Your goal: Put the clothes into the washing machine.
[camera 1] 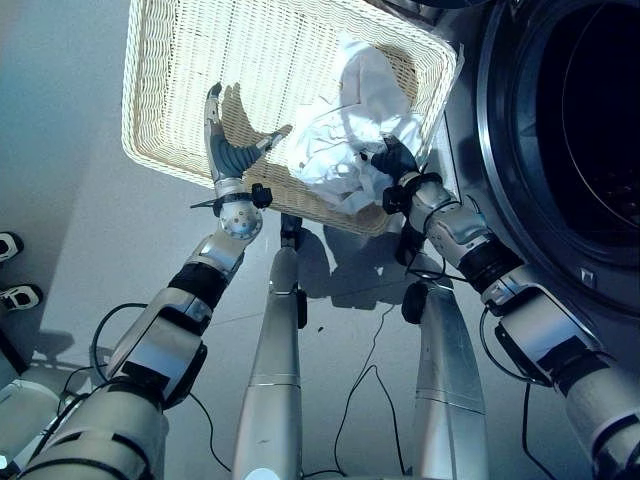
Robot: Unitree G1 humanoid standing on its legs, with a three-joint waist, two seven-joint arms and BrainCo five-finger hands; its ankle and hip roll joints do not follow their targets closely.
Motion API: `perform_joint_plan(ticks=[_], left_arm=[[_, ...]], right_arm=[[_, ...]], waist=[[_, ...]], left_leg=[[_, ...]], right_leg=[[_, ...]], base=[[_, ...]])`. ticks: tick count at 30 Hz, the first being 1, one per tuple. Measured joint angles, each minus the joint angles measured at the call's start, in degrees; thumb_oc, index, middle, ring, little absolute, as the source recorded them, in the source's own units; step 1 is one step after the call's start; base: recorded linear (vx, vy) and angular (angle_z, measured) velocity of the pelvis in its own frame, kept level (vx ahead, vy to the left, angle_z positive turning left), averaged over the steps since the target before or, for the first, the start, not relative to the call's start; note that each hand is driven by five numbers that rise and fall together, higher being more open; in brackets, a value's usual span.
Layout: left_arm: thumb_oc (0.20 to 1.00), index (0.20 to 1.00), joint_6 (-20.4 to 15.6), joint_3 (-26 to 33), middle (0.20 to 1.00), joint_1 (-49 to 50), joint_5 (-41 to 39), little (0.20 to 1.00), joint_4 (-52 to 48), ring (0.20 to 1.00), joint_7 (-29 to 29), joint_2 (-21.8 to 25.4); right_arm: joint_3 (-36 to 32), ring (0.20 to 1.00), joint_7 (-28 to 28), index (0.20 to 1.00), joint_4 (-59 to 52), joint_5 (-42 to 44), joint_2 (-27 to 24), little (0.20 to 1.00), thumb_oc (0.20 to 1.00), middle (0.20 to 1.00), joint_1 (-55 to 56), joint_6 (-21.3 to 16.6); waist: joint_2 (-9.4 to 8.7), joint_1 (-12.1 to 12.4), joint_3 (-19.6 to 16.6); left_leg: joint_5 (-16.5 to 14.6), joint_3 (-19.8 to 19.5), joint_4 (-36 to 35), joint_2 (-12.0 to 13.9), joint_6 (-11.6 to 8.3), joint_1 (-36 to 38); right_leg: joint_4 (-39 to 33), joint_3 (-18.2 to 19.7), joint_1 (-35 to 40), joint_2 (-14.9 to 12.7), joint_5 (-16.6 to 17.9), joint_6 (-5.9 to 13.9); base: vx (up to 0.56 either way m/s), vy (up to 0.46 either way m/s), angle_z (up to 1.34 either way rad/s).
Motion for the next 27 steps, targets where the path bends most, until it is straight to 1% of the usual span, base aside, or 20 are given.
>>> perform_joint_plan(ticks=[1, 4, 8, 9, 11, 12, 15, 16, 18, 19, 20, 22, 26, 27], left_arm=[[1.000, 1.000, 0.00, 0.00, 1.000, 0.01, 0.00, 1.000, 0.00, 1.000, 0.00, 0.08], [1.000, 1.000, -0.03, 0.01, 1.000, -0.16, -0.07, 1.000, 0.01, 1.000, -0.04, 0.30], [1.000, 1.000, -0.07, 0.00, 1.000, -0.17, -1.26, 1.000, 0.07, 1.000, -0.15, 0.41], [1.000, 1.000, -0.07, 0.00, 1.000, -0.17, -1.26, 1.000, 0.07, 1.000, -0.15, 0.41], [1.000, 1.000, -0.07, 0.00, 1.000, -0.13, -1.52, 1.000, 0.08, 1.000, -0.23, 0.41], [1.000, 1.000, -0.07, 0.00, 1.000, -0.03, -1.53, 1.000, 0.08, 1.000, -0.30, 0.42], [1.000, 1.000, -0.20, 0.06, 1.000, 0.74, -1.60, 1.000, 0.07, 1.000, -0.75, 0.63], [1.000, 1.000, -0.20, 0.06, 1.000, 0.74, -1.60, 1.000, 0.07, 1.000, -0.75, 0.63], [1.000, 1.000, -0.25, 0.41, 1.000, 1.44, -1.59, 1.000, 0.08, 1.000, -0.87, 0.64], [1.000, 1.000, -0.28, 0.50, 1.000, 1.67, -1.58, 1.000, 0.08, 1.000, -0.85, 0.64], [1.000, 1.000, -0.28, 0.50, 1.000, 2.11, -1.56, 1.000, 0.09, 1.000, -0.82, 0.64], [1.000, 1.000, -0.28, 0.50, 1.000, 2.62, -1.53, 1.000, 0.09, 1.000, -0.78, 0.64], [1.000, 1.000, -0.62, 0.51, 1.000, 3.38, -1.52, 1.000, 0.16, 1.000, -0.76, 0.92], [1.000, 1.000, -0.74, 0.51, 1.000, 3.40, -1.52, 1.000, 0.16, 1.000, -0.77, 1.14]], right_arm=[[-0.11, 0.200, 0.81, 0.200, 0.01, 0.97, -0.09, 0.200, 0.200, 0.200, 0.00, 0.00], [-0.57, 0.200, 5.22, 0.200, 0.32, 7.84, -0.46, 0.200, 0.200, 0.200, 0.22, 0.02], [-1.52, 0.200, 9.07, 0.200, 1.03, 15.69, -0.30, 0.200, 0.200, 0.200, 0.50, 0.12], [-1.52, 0.200, 9.07, 0.200, 1.03, 15.69, -0.30, 0.200, 0.200, 0.200, 0.50, 0.12], [-1.73, 0.200, 12.27, 0.200, 1.24, 20.97, -0.26, 0.200, 0.200, 0.200, 0.89, 0.48], [-1.90, 0.200, 12.96, 0.200, 1.23, 22.30, -0.24, 0.200, 0.200, 0.200, 1.08, 0.60], [-4.25, 0.200, 20.18, 0.200, 0.66, 36.30, -0.02, 0.200, 0.200, 0.200, 3.73, 0.76], [-4.25, 0.200, 20.18, 0.200, 0.66, 36.30, -0.02, 0.200, 0.200, 0.200, 3.73, 0.76], [-5.61, 0.200, 24.10, 0.200, 0.32, 43.45, 0.22, 0.200, 0.200, 0.200, 4.91, 0.42], [-6.34, 0.200, 25.56, 0.200, -0.16, 45.49, 0.21, 0.200, 0.200, 0.200, 5.56, 0.33], [-7.02, 0.200, 28.41, 0.200, -1.22, 49.50, 0.25, 0.200, 0.200, 0.200, 6.48, 0.06], [-7.87, 0.200, 32.08, 0.200, -2.31, 53.04, -0.02, 0.200, 0.200, 0.200, 7.09, -0.59], [-9.70, 0.200, 38.28, 0.200, -2.78, 57.08, -0.73, 0.200, 0.200, 0.200, 7.45, -2.11], [-10.17, 0.200, 39.00, 0.200, -3.03, 57.80, -0.76, 0.200, 0.200, 0.200, 7.58, -2.22]], waist=[[0.00, 0.01, 0.00], [0.00, 0.04, 0.00], [0.00, 0.04, 0.00], [0.00, 0.04, 0.00], [0.00, 0.05, 0.00], [0.00, 0.06, 0.00], [0.00, 0.11, 0.00], [0.00, 0.11, 0.00], [0.00, 0.06, 0.00], [0.00, 0.05, 0.00], [-0.01, -0.02, 0.01], [-0.01, -0.25, 0.01], [-0.04, -0.56, 0.02], [-0.04, -0.66, 0.02]], left_leg=[[0.00, -0.02, -0.08, 0.00, 0.00, 0.00], [0.00, -0.05, -0.16, -0.01, 0.00, 0.01], [0.00, -0.03, -0.11, 0.00, 0.00, 0.08], [0.00, -0.03, -0.11, 0.00, 0.00, 0.08], [0.02, 0.00, -0.04, 0.00, 0.01, 0.13], [0.02, 0.00, -0.01, 0.00, 0.01, 0.16], [0.02, -0.05, 0.19, 0.00, 0.01, 0.25], [0.02, -0.05, 0.19, 0.00, 0.01, 0.25], [0.02, -0.06, 0.23, 0.02, 0.01, 0.25], [0.02, -0.07, 0.21, 0.04, 0.01, 0.25], [0.02, -0.07, 0.14, 0.06, 0.02, 0.24], [0.05, -0.03, -0.06, 0.12, 0.05, 0.24], [0.06, -0.01, -0.38, 0.17, 0.07, 0.21], [0.06, -0.01, -0.42, 0.17, 0.07, 0.21]], right_leg=[[0.00, 0.00, 0.00, 0.00, 0.00, 0.00], [0.02, -0.01, 0.01, -0.02, 0.03, -0.06], [0.05, -0.02, 0.02, -0.02, 0.05, -0.08], [0.05, -0.02, 0.02, -0.02, 0.05, -0.08], [0.04, -0.01, 0.06, -0.02, 0.03, -0.04], [0.05, -0.01, 0.10, -0.01, 0.03, -0.04], [0.05, -0.02, 0.36, -0.02, 0.04, -0.03], [0.05, -0.02, 0.36, -0.02, 0.04, -0.03], [0.02, -0.02, 0.38, 0.03, 0.06, 0.00], [-0.02, -0.02, 0.39, 0.06, 0.06, 0.00], [-0.23, -0.02, 0.42, 0.11, 0.18, 0.03], [-0.64, -0.02, 0.48, 0.19, 0.37, 0.08], [-1.10, -0.02, 0.54, 0.26, 0.45, 0.15], [-1.19, -0.03, 0.55, 0.27, 0.47, 0.18]], base=[[0.00, 0.000, 0.00], [0.00, 0.000, 0.00], [0.00, 0.000, 0.00], [0.00, 0.000, 0.00], [0.00, 0.000, 0.00], [0.00, 0.000, 0.00], [0.00, 0.000, 0.00], [0.00, 0.000, 0.00], [0.00, 0.000, 0.00], [0.00, 0.000, 0.00], [0.00, 0.000, 0.00], [-0.01, -0.008, -0.02], [0.00, 0.000, 0.00], [0.00, 0.000, 0.00]])
